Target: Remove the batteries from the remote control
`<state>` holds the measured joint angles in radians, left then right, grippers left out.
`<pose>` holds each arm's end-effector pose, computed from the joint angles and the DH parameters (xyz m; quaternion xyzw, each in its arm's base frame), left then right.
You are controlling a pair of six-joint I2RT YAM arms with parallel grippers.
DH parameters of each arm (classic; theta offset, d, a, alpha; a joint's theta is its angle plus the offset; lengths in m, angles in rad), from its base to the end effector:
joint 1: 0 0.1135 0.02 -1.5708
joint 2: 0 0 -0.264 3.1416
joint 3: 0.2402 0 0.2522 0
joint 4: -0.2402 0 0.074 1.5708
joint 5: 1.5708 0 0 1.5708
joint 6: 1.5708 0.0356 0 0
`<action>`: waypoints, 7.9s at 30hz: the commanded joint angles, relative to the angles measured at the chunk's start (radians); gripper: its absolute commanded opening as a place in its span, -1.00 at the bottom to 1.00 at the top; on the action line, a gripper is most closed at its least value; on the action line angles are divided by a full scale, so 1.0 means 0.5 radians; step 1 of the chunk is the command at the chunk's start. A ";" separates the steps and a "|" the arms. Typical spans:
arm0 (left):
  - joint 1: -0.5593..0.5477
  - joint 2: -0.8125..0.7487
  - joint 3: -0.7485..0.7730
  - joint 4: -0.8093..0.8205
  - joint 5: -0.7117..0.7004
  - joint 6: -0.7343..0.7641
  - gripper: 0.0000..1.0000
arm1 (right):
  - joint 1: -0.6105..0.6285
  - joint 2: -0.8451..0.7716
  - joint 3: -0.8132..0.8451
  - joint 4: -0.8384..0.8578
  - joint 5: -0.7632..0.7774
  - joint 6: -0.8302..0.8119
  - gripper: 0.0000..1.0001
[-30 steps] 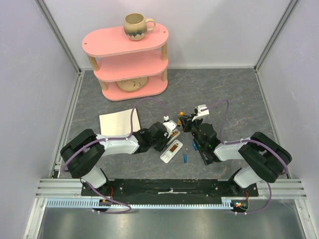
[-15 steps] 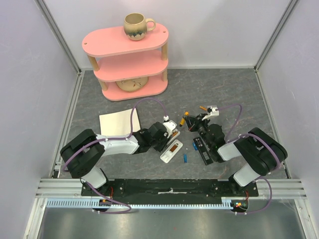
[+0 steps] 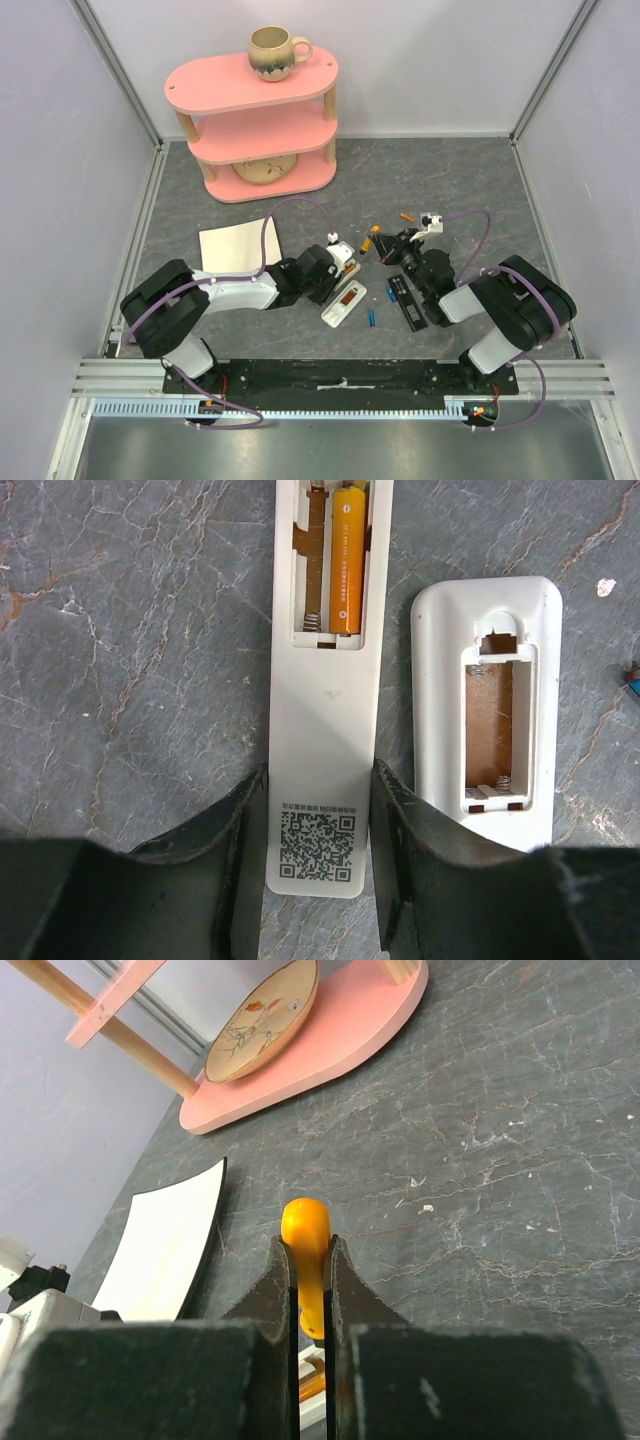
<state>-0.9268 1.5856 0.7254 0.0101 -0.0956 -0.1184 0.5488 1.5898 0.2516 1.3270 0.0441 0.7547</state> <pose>0.1837 -0.2390 0.1487 0.3521 0.8660 -0.1371 0.3275 0.2136 0.1288 0.1517 0.0885 0.7055 0.4139 0.5684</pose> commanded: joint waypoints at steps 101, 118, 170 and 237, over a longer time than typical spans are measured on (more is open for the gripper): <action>0.068 0.133 -0.024 0.106 0.059 -0.131 -0.96 | 0.022 0.051 0.196 0.018 -0.413 -0.175 -1.00; 0.071 0.115 -0.049 0.109 0.050 -0.134 -0.96 | 0.016 -0.121 0.331 -0.386 -0.147 -0.405 -1.00; 0.068 0.151 -0.024 0.099 0.093 -0.122 -0.96 | 0.139 0.137 0.313 -0.513 -0.082 -0.663 -1.00; 0.074 0.124 -0.021 0.078 0.053 -0.134 -0.96 | -0.122 -0.317 0.411 -0.643 -0.282 0.001 -1.00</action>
<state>-0.8959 1.6474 0.7452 0.1303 -0.0719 -0.1619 0.4889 1.5402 0.3798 1.1919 -0.2024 0.9768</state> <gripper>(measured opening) 0.456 0.065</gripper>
